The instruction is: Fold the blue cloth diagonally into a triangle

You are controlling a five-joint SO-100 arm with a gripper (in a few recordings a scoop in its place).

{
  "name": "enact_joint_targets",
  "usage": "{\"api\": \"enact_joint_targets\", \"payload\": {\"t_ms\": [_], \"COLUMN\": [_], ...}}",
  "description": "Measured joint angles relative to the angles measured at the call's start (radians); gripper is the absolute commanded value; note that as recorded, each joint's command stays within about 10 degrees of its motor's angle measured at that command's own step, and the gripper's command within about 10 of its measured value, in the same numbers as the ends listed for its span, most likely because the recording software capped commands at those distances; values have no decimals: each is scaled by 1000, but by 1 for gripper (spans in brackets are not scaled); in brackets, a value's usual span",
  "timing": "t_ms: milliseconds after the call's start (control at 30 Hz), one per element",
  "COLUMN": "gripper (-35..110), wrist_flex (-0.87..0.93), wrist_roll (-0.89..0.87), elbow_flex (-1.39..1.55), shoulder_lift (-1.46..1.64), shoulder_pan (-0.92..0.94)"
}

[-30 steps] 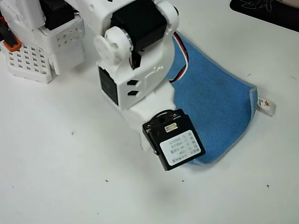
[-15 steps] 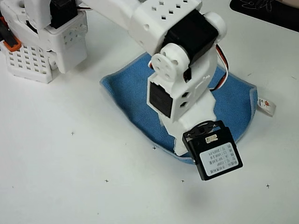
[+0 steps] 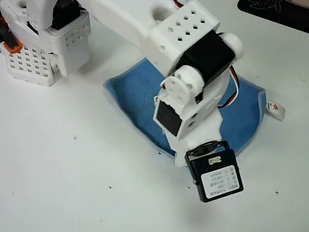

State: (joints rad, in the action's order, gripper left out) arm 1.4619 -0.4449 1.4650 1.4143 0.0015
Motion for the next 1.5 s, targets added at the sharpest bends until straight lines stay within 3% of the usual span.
{"api": "enact_joint_targets", "payload": {"t_ms": [867, 1167, 1500], "gripper": [28, 28, 28], "wrist_flex": [-49, 115, 239], "wrist_roll": [38, 44, 44], "elbow_flex": [-187, -448, -643], "shoulder_lift": [-198, -397, -407], "shoulder_pan": [9, -18, -11]}}
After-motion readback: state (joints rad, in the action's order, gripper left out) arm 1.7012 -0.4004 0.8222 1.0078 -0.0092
